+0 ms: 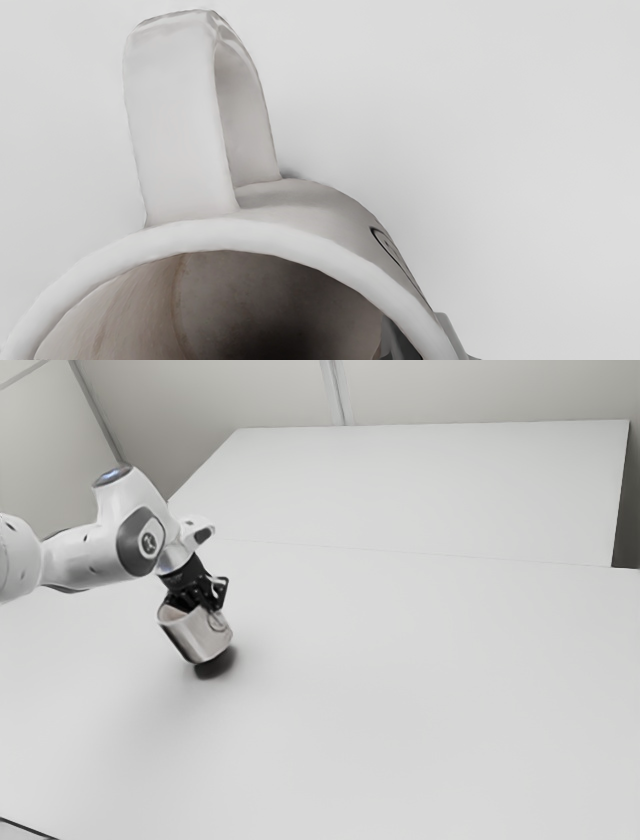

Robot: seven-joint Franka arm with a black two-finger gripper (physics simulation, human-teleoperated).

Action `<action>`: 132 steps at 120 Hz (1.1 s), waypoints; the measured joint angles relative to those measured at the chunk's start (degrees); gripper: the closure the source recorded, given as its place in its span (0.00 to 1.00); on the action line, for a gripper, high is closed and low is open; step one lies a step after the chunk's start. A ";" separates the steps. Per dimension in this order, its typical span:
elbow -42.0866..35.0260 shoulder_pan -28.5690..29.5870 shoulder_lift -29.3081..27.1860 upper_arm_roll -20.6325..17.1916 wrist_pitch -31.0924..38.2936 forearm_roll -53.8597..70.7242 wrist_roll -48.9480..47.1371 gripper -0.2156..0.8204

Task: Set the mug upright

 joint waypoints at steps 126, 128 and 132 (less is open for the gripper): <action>-3.54 -4.16 3.16 0.09 1.69 12.08 -31.63 0.94; -3.55 -4.15 3.18 0.09 1.70 12.01 -31.80 0.90; -3.51 -4.15 3.17 0.08 1.70 11.85 -32.09 0.83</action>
